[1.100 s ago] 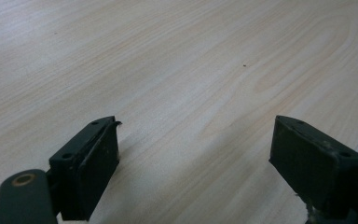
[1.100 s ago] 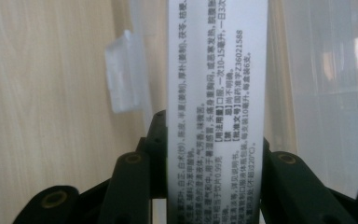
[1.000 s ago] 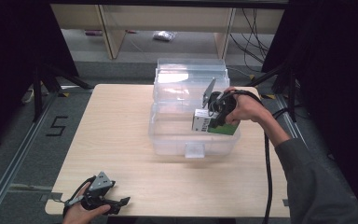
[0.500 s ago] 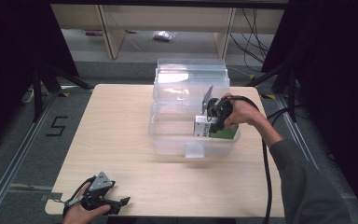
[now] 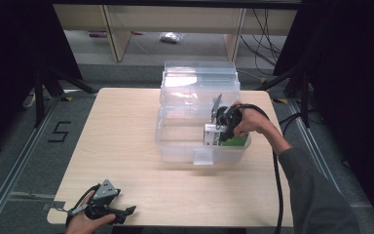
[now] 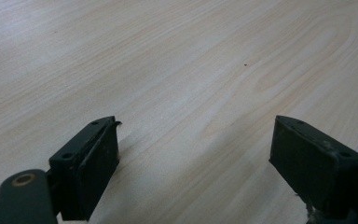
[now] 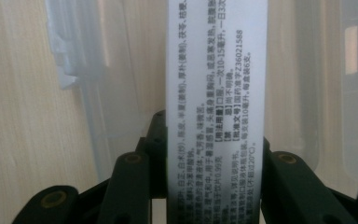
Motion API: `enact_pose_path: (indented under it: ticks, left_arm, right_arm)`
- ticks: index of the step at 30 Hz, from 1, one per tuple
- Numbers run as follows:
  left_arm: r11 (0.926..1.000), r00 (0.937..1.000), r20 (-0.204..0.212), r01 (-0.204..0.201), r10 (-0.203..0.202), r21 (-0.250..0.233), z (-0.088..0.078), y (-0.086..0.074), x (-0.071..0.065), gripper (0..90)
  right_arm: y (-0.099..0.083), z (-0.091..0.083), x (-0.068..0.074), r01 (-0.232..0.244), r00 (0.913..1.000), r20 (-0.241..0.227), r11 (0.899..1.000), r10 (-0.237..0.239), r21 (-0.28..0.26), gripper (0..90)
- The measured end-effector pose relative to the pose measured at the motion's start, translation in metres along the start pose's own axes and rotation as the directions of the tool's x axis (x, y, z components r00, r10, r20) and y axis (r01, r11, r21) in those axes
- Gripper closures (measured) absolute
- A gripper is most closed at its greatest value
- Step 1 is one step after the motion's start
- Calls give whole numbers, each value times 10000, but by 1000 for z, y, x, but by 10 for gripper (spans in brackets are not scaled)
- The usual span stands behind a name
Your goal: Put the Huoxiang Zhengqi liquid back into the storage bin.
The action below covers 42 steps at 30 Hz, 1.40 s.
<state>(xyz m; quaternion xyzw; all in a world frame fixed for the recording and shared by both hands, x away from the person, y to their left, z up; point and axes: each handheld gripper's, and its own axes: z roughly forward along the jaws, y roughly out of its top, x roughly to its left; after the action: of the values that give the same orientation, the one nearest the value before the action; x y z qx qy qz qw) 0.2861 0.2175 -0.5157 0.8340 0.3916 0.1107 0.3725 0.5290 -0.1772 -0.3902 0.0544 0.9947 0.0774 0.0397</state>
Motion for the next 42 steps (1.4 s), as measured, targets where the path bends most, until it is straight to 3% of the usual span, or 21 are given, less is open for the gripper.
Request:
enact_pose_path:
  ticks: [2,4,6,7,8,11,14,15,16,20,28,29,32,33,38,39,42]
  left_arm:
    - [9998,9999,69,141,-140,-150,1,0,-1,150]
    - [9997,9998,77,163,-162,-154,1,0,-1,149]
    - [9997,9998,82,166,-165,-162,1,0,-1,150]
    - [9997,9998,125,161,-158,-195,1,0,-1,150]
    - [9996,9998,125,179,-177,-204,1,0,-2,150]
    - [9996,9998,122,165,-163,-210,1,0,-1,150]
    - [9997,9998,77,169,-168,-161,1,0,-2,150]
    - [9997,9998,83,176,-175,-155,1,0,-2,150]
    - [9997,9998,85,187,-185,-163,1,0,-2,150]
    - [10000,10000,6,10,-10,-6,0,0,0,150]
    - [10000,10000,18,14,-14,-71,0,0,0,150]
    - [10000,10000,14,-11,11,-38,0,0,0,149]
    - [10000,10000,10,-3,3,-38,0,0,0,150]
    - [10000,10000,12,-3,3,-35,0,0,0,150]
    - [10000,10000,17,-15,15,-33,0,0,0,150]
    - [10000,10000,13,-5,5,-11,0,0,0,150]
    - [10000,10000,21,1,-1,-17,0,0,0,150]
  right_arm:
    - [-1,1,-1,-166,9999,10,9996,166,212,648]
    - [0,3,-2,85,10000,-2,10000,-85,13,648]
    - [0,3,-2,9,10000,-3,10000,-9,72,647]
    - [0,5,-4,372,9993,94,9993,-372,55,647]
    - [0,5,-2,73,10000,-4,9999,-73,107,647]
    - [-1,8,-1,-103,9994,-341,9999,100,-98,646]
    - [-4,13,-1,-123,9992,-375,9999,119,-94,646]
    - [-6,13,-1,-231,9996,-151,9997,231,2,646]
    - [-6,15,-3,142,9996,-243,9999,-143,-39,646]
    - [-8,17,0,-287,9989,-363,9996,286,-44,645]
    - [-9,20,-1,-155,9992,-379,9999,153,-49,645]
    - [-9,20,-3,-39,9996,-279,9998,45,211,644]
    - [-8,22,-1,-17,9990,-443,10000,17,-16,644]
    - [-8,23,0,-195,9989,-427,9998,197,60,644]
    - [-10,25,-4,213,9989,-432,9996,-206,175,642]
    - [-10,25,-2,-58,9984,-555,9999,65,138,641]
    - [-10,26,-1,-104,9983,-572,9999,112,128,638]
